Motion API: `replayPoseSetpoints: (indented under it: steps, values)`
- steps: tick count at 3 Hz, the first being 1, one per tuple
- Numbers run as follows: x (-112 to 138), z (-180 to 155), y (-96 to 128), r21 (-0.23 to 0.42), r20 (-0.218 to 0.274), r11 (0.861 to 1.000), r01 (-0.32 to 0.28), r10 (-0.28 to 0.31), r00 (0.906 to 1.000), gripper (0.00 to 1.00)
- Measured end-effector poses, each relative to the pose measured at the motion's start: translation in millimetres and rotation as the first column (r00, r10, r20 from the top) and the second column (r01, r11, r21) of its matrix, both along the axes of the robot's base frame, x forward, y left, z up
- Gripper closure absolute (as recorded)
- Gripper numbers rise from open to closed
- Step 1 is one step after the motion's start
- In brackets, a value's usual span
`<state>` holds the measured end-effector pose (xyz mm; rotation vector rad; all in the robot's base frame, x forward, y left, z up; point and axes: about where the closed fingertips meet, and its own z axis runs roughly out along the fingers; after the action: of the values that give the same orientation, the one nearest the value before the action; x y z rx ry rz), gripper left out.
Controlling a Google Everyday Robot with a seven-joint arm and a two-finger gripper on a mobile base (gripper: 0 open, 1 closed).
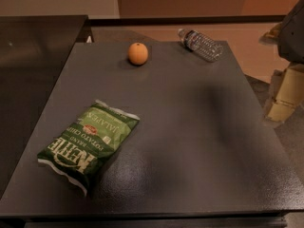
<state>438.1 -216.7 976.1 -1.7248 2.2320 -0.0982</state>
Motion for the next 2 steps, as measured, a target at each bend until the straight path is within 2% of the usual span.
replayPoseSetpoints:
  steps: [2]
  values:
    - [2.2, 0.8, 0.0, 0.0, 0.002, 1.0, 0.007, -0.007, 1.0, 0.0]
